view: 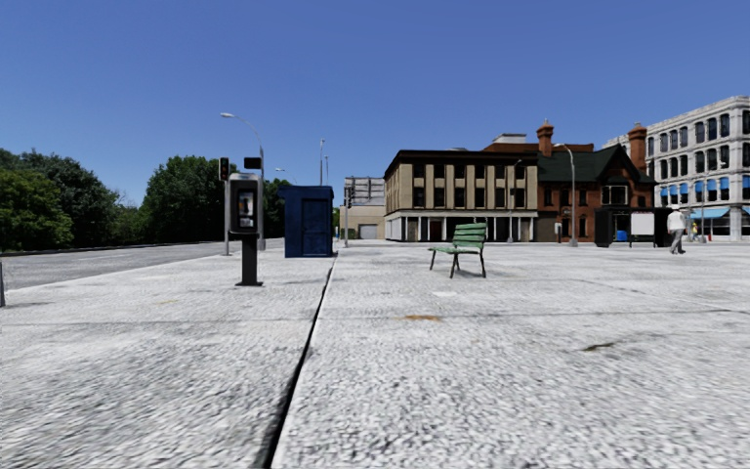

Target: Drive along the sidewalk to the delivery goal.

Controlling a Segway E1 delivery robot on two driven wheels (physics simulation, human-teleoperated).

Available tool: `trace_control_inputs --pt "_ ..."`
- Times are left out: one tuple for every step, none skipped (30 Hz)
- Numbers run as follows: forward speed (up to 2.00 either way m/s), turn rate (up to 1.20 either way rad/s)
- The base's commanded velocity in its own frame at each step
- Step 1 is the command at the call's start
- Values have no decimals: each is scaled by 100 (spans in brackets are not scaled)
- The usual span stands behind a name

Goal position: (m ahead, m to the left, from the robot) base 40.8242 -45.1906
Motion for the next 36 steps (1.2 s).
trace_control_inputs --pt "200 0" --pt "200 0" --pt "200 0" --pt "200 0" --pt "200 0" --pt "200 0" --pt "200 0" --pt "200 0" --pt "200 0" --pt "200 0" --pt "200 0" --pt "200 0" --pt "200 0" --pt "200 0" --pt "200 0" --pt "200 0" --pt "200 0" --pt "200 0" --pt "200 0" --pt "200 0" --pt "200 0" --pt "200 0" --pt "200 0" --pt "200 0" --pt "200 0" --pt "200 0" --pt "200 0" --pt "200 0" --pt "200 0" --pt "200 0" --pt "200 0" --pt "200 0" --pt "200 0" --pt "200 0" --pt "200 0" --pt "200 0"
